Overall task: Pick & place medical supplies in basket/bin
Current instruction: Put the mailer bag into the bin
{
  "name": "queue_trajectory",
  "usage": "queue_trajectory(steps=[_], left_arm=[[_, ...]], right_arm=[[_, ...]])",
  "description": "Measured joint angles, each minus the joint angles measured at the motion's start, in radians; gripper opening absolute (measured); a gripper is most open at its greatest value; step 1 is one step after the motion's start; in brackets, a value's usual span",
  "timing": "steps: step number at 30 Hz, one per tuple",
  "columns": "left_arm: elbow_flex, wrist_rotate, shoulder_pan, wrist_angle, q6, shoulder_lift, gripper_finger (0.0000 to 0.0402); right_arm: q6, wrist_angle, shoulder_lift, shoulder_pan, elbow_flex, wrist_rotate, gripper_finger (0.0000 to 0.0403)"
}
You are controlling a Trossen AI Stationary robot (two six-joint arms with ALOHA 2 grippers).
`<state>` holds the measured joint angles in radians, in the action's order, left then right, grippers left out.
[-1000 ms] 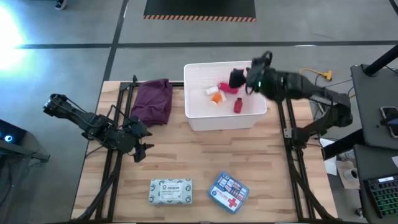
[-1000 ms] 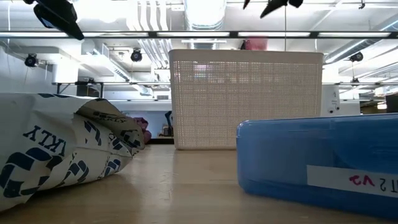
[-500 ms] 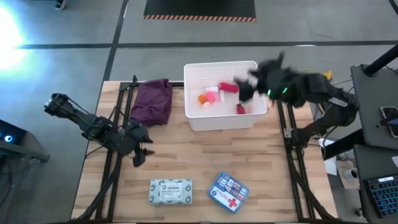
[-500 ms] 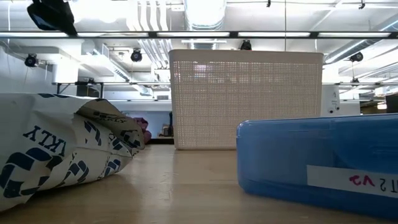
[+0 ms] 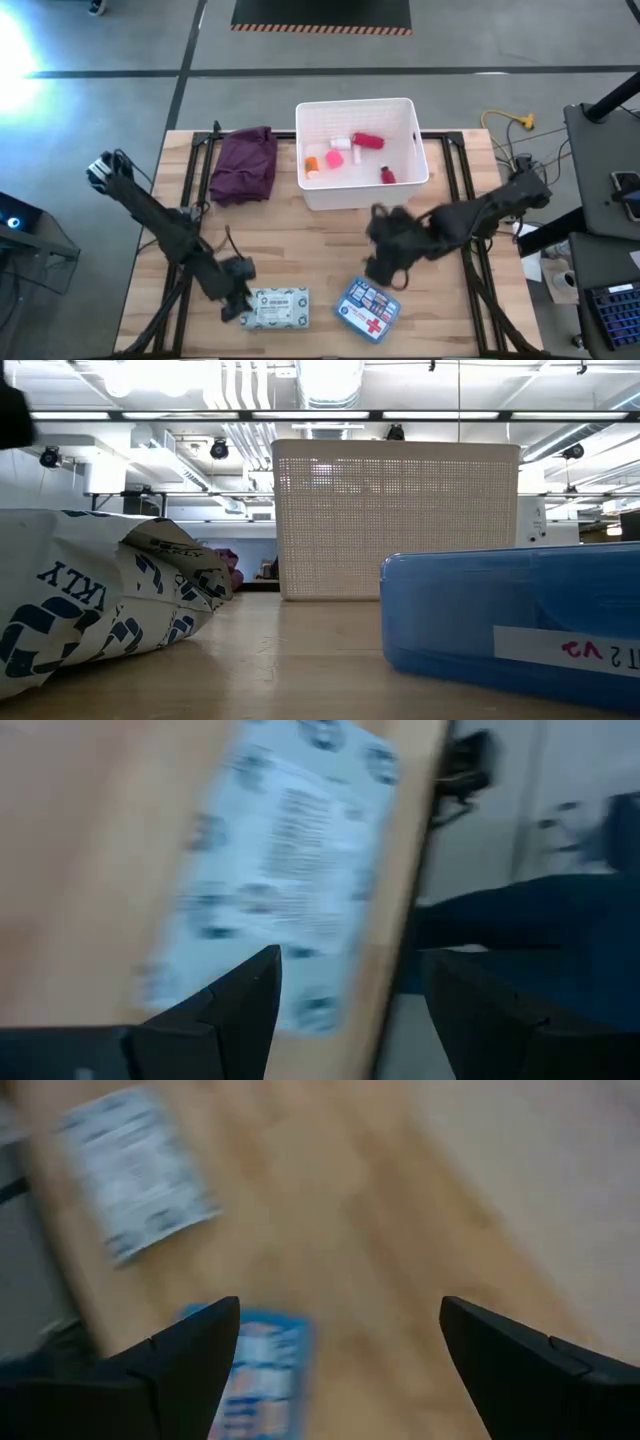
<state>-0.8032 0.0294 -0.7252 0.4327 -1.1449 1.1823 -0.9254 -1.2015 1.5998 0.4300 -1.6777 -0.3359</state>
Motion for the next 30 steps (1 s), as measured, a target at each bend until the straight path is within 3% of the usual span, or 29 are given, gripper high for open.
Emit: queue_trajectory(steps=[2, 7, 11, 15, 23, 28, 30], left_arm=[[-0.02, 0.024, -0.033, -0.053, -0.056, 0.069, 0.0221], [-0.105, 0.078, -0.099, 0.01, -0.304, 0.237, 0.0221], [-0.19, 0.077, -0.164, -0.004, -0.503, 0.352, 0.0218], [-0.274, 0.081, -0.201, 0.006, -0.595, 0.465, 0.0203], [-0.336, 0.15, -0.194, 0.02, -0.679, 0.642, 0.0165], [-0.302, 0.262, -0.184, 0.09, -0.765, 0.635, 0.0157], [-0.286, 0.298, -0.183, 0.224, -0.802, 0.614, 0.0157]], right_arm=[[0.042, 0.138, 0.023, 0.011, 0.051, 0.053, 0.0327], [0.112, 0.498, 0.111, -0.004, 0.157, 0.158, 0.0326], [0.125, 0.785, 0.209, -0.038, 0.189, 0.216, 0.0325], [0.122, 0.976, 0.329, -0.079, 0.172, 0.266, 0.0325], [0.124, 0.995, 0.542, -0.128, 0.071, 0.346, 0.0325], [0.165, 0.984, 0.611, -0.158, 0.061, 0.41, 0.0325], [0.167, 0.964, 0.627, -0.169, 0.062, 0.468, 0.0325]])
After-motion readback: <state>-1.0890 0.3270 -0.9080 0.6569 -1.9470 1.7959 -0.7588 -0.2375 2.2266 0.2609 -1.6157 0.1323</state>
